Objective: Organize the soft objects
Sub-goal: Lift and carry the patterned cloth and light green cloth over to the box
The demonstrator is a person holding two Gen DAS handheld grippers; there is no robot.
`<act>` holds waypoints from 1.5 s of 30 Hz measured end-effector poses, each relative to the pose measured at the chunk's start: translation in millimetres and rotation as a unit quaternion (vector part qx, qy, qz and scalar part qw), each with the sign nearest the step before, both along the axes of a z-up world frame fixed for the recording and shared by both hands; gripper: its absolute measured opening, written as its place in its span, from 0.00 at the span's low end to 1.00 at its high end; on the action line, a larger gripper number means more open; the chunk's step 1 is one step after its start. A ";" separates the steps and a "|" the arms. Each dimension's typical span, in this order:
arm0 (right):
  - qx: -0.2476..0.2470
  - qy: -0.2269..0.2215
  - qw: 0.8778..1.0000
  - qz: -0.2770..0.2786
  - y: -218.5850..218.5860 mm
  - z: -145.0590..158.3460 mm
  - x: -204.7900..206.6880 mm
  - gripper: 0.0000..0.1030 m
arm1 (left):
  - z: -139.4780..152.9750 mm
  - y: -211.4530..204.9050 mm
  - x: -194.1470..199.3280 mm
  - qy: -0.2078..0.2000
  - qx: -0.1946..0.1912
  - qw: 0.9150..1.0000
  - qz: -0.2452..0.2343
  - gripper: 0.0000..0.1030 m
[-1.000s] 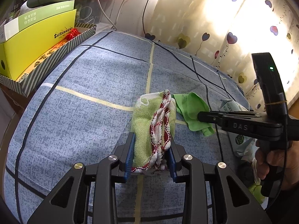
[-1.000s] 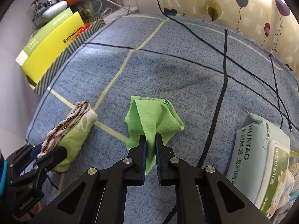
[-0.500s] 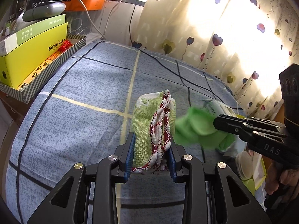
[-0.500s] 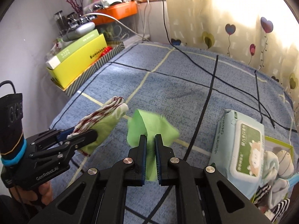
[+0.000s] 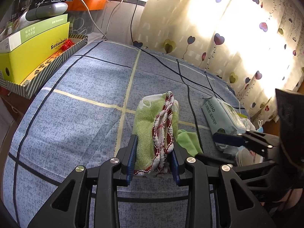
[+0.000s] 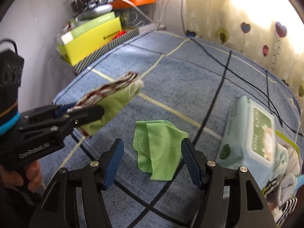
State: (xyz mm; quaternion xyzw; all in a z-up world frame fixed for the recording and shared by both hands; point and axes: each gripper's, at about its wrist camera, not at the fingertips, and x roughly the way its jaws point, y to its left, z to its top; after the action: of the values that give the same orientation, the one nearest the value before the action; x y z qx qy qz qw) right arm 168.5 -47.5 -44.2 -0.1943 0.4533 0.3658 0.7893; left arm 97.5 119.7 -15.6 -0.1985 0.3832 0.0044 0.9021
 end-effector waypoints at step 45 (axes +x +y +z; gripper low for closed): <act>0.116 -0.104 0.986 -0.055 -92.6 83.7 -56.7 0.06 | 56.3 -71.7 -22.3 -0.065 0.026 0.996 -0.055 0.32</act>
State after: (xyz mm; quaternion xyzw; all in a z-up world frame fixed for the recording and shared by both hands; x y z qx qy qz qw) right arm 111.8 -140.1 39.5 -0.1133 0.3334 0.3498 0.8681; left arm 75.3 48.0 40.7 -0.1538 0.3342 -0.0485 0.9286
